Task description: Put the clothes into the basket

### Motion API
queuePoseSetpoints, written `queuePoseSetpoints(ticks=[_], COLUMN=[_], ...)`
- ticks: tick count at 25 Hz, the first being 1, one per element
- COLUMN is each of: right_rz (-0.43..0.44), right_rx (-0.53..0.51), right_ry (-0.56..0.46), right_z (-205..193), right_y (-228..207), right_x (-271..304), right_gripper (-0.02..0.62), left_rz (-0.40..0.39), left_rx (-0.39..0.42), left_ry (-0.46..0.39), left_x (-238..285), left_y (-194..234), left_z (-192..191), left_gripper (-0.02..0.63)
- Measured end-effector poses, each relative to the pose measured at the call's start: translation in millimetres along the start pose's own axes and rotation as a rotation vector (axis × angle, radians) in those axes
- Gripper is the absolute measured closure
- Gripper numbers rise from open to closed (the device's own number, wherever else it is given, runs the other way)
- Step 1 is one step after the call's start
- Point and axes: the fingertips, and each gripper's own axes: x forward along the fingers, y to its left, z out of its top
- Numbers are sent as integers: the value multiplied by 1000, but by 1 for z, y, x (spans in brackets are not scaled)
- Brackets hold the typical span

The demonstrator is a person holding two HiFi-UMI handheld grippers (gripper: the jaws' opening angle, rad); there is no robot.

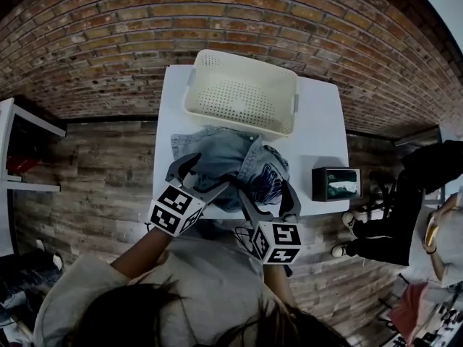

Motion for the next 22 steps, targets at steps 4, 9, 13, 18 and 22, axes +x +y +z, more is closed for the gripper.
queuePoseSetpoints(ticks=[4, 9, 13, 18, 22], right_rz=[2, -13, -6, -32, -22], right_rx=[-5, 5, 25, 25, 72], right_ry=[64, 138, 219, 290, 382], right_z=[-14, -34, -51, -64, -85], right_y=[-11, -31, -46, -66, -76], right_x=[6, 19, 29, 39, 49], right_gripper=[68, 35, 21, 18, 18], left_rz=[-4, -8, -17, -29, -23], left_rx=[-5, 7, -6, -9, -74], left_ry=[28, 90, 157, 217, 279], left_x=[8, 21, 32, 46, 57], left_y=[7, 16, 24, 31, 42], left_z=[-10, -27, -43, -58, -76], left_gripper=[178, 115, 92, 72, 60])
